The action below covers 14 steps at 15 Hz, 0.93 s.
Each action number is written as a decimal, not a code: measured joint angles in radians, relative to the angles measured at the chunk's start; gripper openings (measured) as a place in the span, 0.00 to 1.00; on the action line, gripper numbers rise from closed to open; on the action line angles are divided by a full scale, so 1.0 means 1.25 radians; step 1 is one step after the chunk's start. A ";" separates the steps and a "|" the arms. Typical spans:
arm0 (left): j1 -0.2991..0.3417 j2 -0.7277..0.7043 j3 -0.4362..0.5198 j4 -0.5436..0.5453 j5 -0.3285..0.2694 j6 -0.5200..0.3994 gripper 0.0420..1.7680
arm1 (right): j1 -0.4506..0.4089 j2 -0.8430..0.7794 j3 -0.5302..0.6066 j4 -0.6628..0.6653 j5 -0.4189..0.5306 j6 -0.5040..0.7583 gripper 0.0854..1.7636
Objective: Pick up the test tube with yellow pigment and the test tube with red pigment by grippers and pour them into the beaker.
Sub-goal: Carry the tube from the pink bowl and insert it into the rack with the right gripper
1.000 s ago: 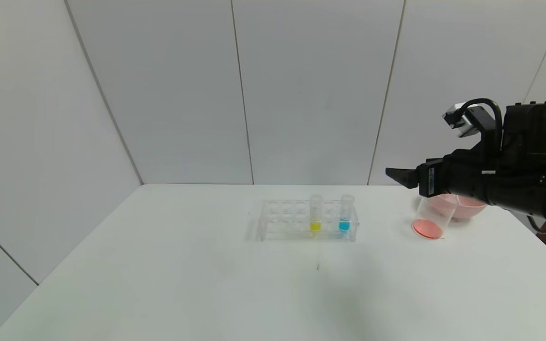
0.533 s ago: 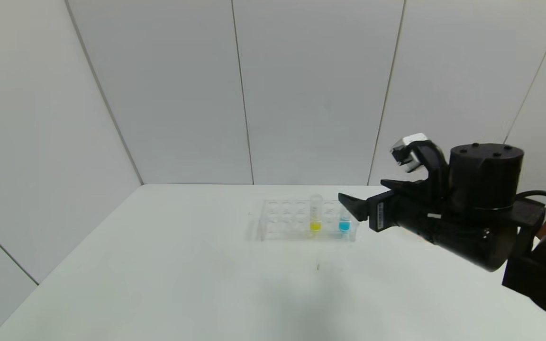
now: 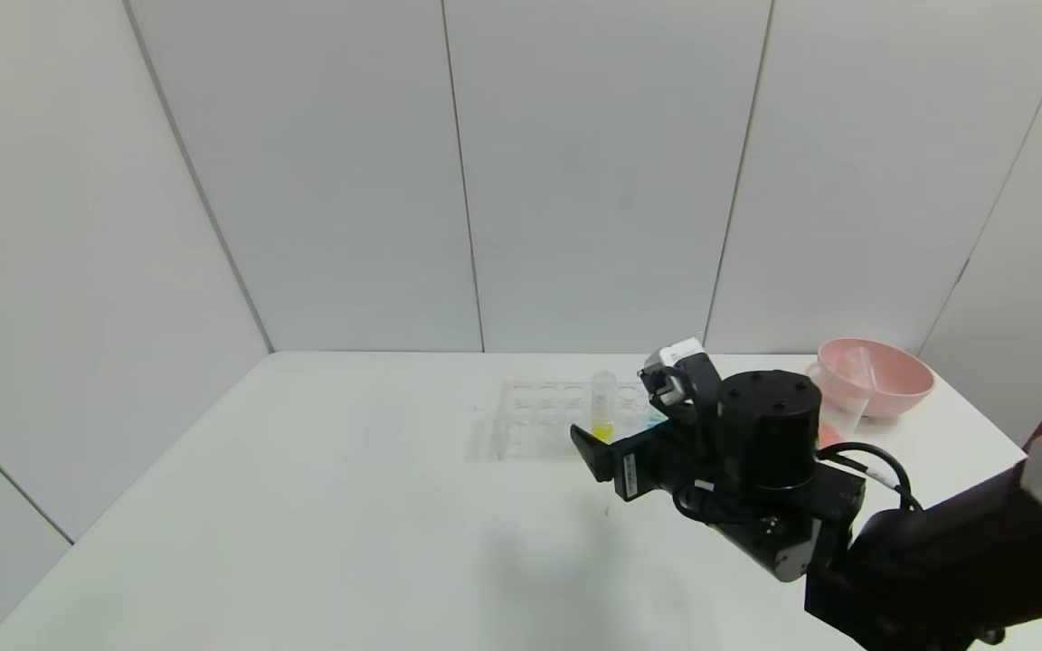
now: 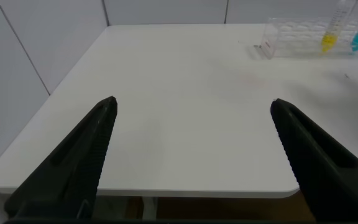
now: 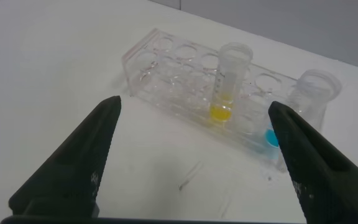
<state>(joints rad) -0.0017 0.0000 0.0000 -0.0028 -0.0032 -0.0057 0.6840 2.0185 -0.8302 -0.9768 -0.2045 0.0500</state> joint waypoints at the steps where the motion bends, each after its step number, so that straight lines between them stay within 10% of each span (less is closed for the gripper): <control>1: 0.000 0.000 0.000 0.000 0.000 0.000 1.00 | 0.002 0.026 -0.004 -0.018 -0.003 0.001 0.96; 14: 0.000 0.000 0.000 0.000 0.000 0.000 1.00 | -0.017 0.186 -0.070 -0.171 -0.060 -0.003 0.96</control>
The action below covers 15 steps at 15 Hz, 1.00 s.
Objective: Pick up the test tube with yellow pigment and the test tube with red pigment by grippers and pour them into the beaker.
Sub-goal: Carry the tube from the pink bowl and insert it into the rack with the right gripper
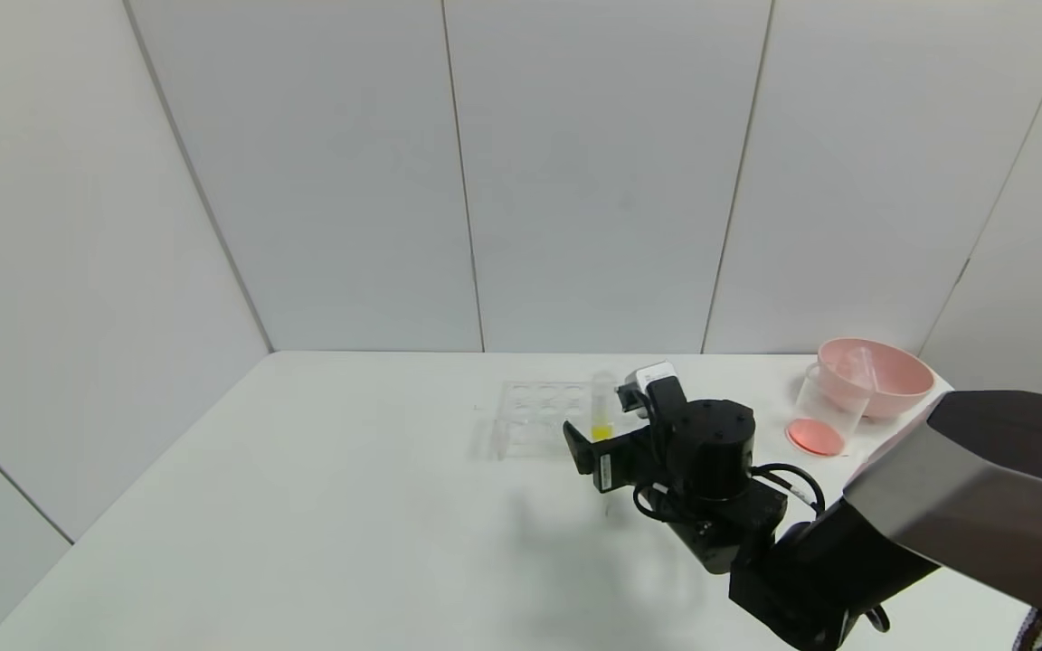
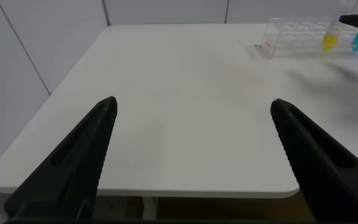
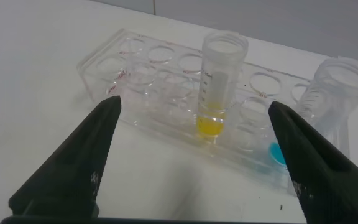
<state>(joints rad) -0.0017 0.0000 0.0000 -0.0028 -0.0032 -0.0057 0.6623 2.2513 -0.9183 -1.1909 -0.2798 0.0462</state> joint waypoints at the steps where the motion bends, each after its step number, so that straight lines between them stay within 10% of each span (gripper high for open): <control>1: 0.000 0.000 0.000 0.000 0.000 0.000 1.00 | -0.002 0.007 0.000 -0.006 0.000 -0.001 0.96; 15: 0.000 0.000 0.000 0.000 0.000 0.000 1.00 | -0.043 0.092 -0.107 -0.021 0.001 -0.029 0.97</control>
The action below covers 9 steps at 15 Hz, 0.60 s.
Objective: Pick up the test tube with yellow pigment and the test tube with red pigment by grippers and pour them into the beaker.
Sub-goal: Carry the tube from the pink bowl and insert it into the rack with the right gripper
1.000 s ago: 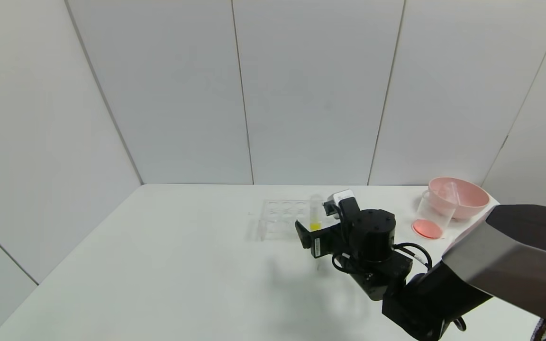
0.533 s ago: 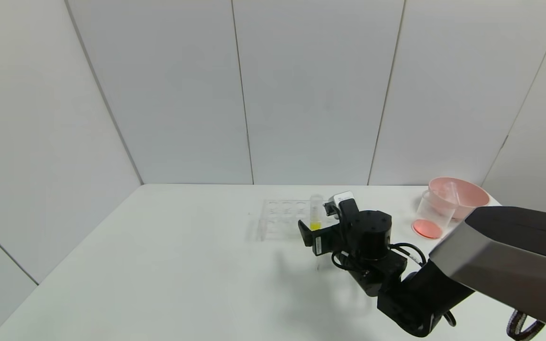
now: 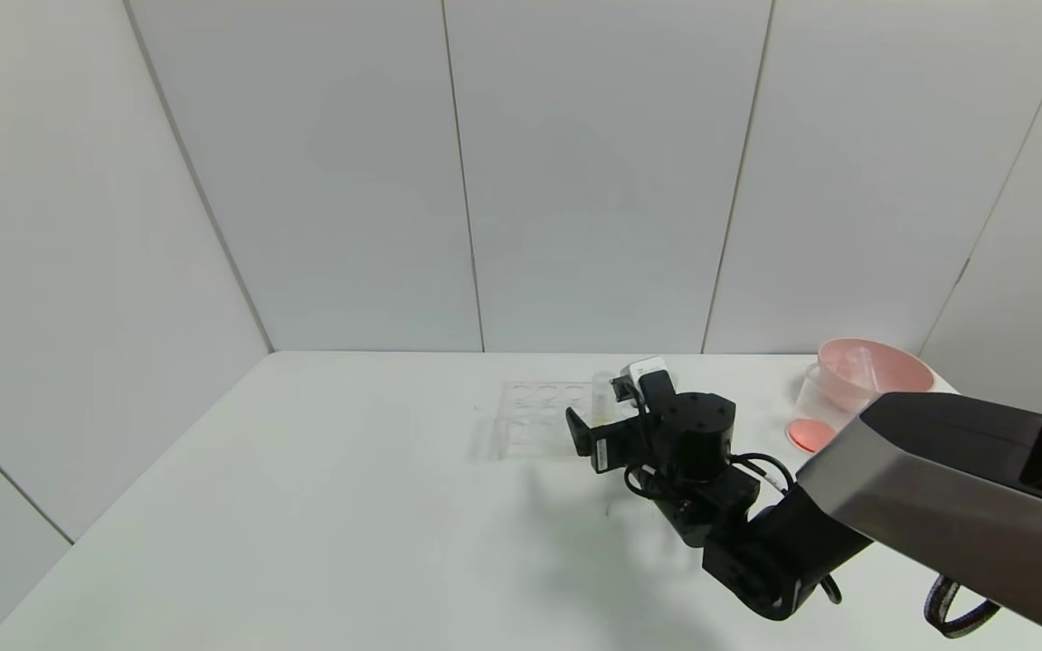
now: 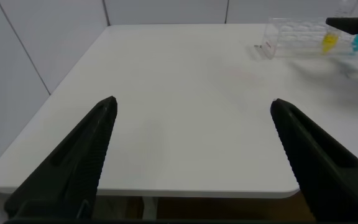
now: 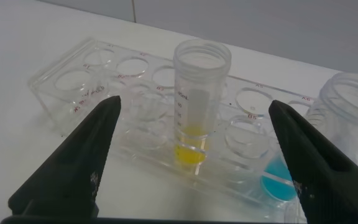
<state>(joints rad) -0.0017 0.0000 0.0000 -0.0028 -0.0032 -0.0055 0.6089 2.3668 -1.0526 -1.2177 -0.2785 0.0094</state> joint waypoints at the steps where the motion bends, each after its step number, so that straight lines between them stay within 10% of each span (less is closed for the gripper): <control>1: 0.000 0.000 0.000 0.000 0.000 0.000 1.00 | -0.001 0.004 -0.007 0.000 0.000 -0.006 0.97; 9: 0.000 0.000 0.000 0.000 0.000 0.000 1.00 | -0.014 0.035 -0.058 0.000 0.001 -0.042 0.97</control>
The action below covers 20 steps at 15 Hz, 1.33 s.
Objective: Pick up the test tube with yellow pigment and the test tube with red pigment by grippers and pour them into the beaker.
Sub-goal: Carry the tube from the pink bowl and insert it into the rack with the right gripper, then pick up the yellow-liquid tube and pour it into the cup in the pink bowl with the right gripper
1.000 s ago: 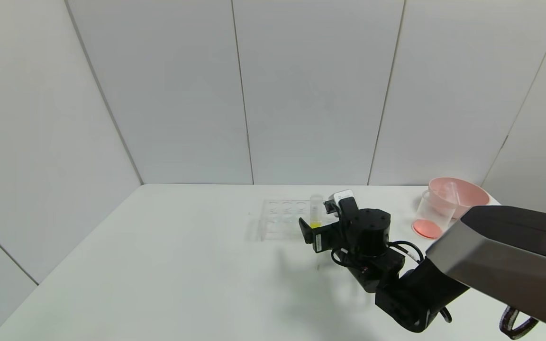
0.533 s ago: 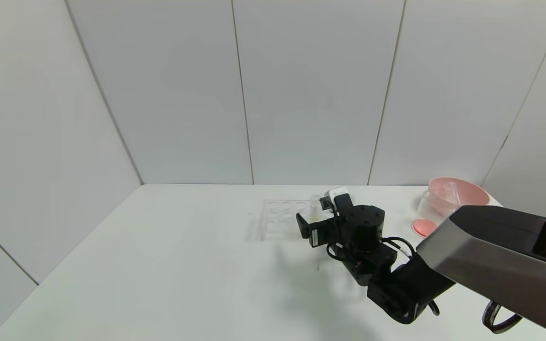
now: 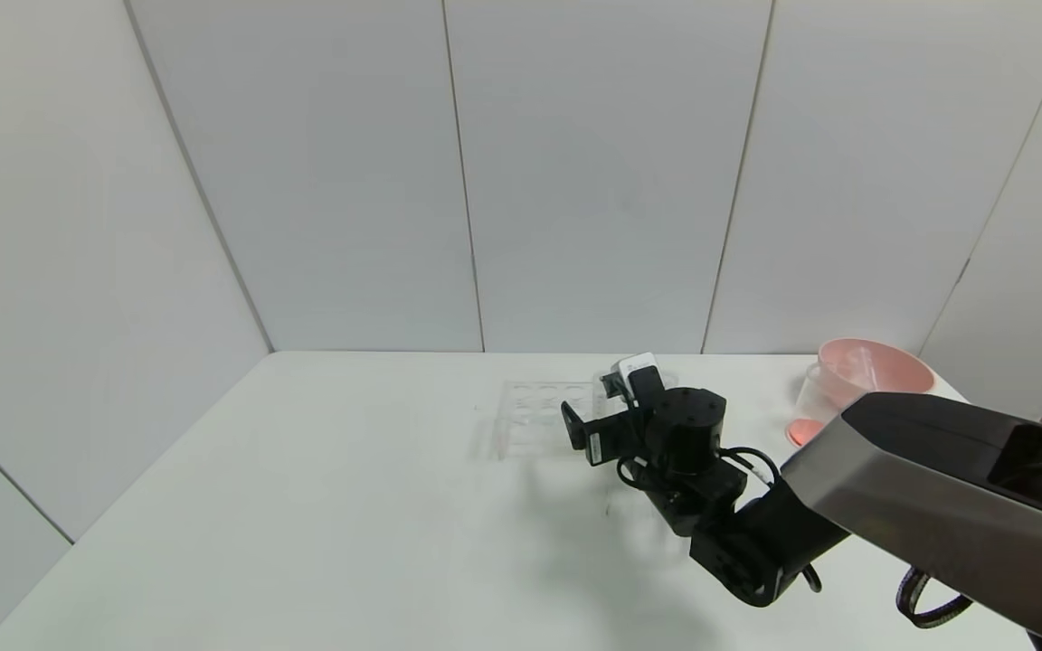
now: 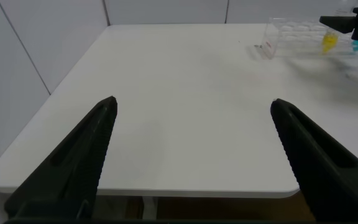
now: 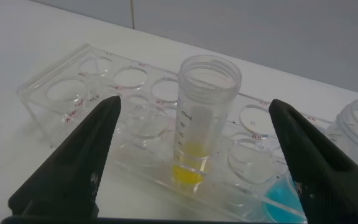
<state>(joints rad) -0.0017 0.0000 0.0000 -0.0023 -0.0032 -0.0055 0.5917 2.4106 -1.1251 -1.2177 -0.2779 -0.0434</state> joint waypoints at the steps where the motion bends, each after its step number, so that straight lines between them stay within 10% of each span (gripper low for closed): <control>1: 0.000 0.000 0.000 0.000 0.000 0.000 1.00 | -0.002 0.004 -0.004 0.000 0.000 0.000 0.97; 9: 0.000 0.000 0.000 0.000 0.000 0.000 1.00 | -0.018 0.018 -0.016 -0.001 -0.011 -0.008 0.96; 18: 0.000 0.000 0.000 0.000 0.000 0.000 1.00 | -0.006 0.018 -0.019 -0.012 -0.034 -0.012 0.26; 20: 0.000 0.000 0.000 0.000 0.000 0.000 1.00 | 0.002 0.017 -0.020 -0.013 -0.036 -0.013 0.26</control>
<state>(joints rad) -0.0017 0.0000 0.0000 -0.0028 -0.0032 -0.0057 0.5936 2.4323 -1.1506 -1.2338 -0.3223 -0.0591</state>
